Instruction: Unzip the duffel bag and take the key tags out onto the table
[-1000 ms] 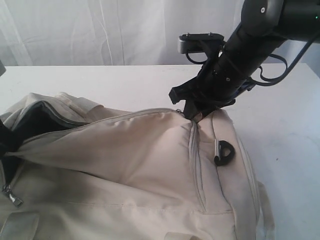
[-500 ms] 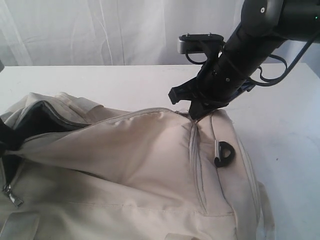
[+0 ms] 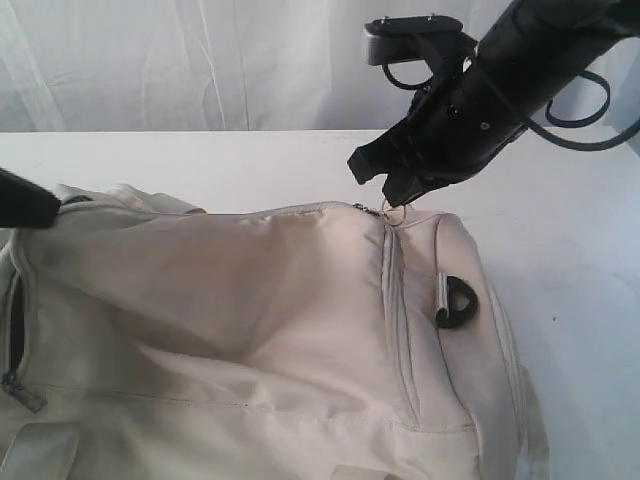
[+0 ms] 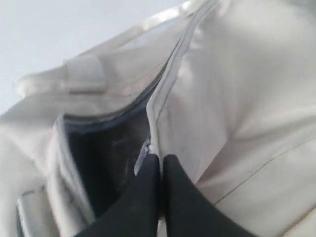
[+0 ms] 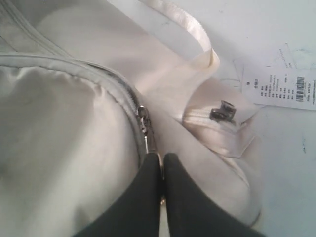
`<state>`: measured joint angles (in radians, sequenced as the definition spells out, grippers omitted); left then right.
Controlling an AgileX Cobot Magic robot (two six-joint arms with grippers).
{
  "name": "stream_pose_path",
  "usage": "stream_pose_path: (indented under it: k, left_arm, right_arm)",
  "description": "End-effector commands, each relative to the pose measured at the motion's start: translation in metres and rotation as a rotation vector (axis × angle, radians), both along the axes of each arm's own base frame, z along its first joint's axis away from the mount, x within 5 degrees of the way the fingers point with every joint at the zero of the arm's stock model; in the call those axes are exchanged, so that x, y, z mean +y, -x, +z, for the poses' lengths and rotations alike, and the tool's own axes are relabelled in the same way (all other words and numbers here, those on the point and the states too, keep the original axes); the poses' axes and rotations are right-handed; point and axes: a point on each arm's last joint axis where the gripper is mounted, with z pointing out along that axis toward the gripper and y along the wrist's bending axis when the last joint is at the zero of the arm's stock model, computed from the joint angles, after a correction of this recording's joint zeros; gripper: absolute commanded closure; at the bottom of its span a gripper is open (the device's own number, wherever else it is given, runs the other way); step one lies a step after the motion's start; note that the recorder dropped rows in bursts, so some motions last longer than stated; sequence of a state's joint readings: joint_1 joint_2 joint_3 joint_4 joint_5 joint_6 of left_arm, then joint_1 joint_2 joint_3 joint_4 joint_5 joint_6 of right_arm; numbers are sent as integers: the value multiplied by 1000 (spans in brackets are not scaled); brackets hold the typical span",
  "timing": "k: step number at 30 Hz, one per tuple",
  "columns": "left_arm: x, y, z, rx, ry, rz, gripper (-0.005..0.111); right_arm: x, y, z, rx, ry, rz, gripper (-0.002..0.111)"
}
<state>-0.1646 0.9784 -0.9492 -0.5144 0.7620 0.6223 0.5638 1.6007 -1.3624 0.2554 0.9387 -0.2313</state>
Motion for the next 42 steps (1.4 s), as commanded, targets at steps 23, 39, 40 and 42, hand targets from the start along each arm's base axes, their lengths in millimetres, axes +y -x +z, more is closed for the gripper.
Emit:
stream_pose_path:
  k: [23, 39, 40, 42]
  left_arm:
    - [-86, -58, -21, -279, 334, -521, 44]
    - [-140, -93, -52, -384, 410, -592, 48]
    - [-141, -95, -53, -382, 408, -593, 48]
    - [-143, -97, -55, -376, 409, -611, 48]
  right_arm:
    - [-19, 35, 32, 44, 26, 114, 108]
    - [-18, 38, 35, 39, 7, 135, 108]
    - [-18, 38, 35, 39, 7, 135, 108]
    - [-18, 38, 35, 39, 7, 135, 108]
